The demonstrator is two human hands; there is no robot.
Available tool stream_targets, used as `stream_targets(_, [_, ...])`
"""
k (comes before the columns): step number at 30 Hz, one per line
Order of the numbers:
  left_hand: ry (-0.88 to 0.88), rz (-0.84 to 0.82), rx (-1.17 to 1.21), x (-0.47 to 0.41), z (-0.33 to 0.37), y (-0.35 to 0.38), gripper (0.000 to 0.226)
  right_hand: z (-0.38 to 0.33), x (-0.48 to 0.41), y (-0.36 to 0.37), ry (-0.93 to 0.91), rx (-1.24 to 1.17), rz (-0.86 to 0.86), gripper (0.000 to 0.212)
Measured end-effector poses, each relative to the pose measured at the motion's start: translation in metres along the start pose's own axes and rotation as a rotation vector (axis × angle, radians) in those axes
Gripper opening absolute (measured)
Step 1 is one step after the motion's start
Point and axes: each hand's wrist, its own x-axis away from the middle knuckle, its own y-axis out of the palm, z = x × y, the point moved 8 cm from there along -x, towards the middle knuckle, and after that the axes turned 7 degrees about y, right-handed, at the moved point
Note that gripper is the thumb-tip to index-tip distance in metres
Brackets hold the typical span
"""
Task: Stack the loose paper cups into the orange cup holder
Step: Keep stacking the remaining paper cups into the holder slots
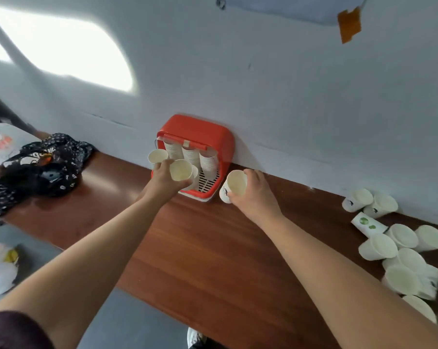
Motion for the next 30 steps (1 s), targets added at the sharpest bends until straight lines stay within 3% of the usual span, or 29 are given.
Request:
stream_targets(10, [0.073, -0.093, -0.002, -0.088, -0.051, 0.006, 0.087, -0.044, -0.078, 0.066, 0.007, -0.048, 0.046, 0.062])
stream_targets(19, [0.232, -0.364, -0.215, -0.113, -0.067, 0.069, 0.093, -0.052, -0.108, 0.093, 0.034, -0.069, 0.091, 0.061])
stream_targets(25, [0.223, -0.437, -0.117, -0.12, -0.089, 0.079, 0.102, -0.058, -0.125, 0.11, 0.058, -0.123, 0.069, 0.061])
stream_targets(30, [0.161, -0.429, 0.011, -0.125, -0.113, 0.073, 0.076, -0.069, -0.133, 0.146, 0.001, -0.084, -0.035, 0.072])
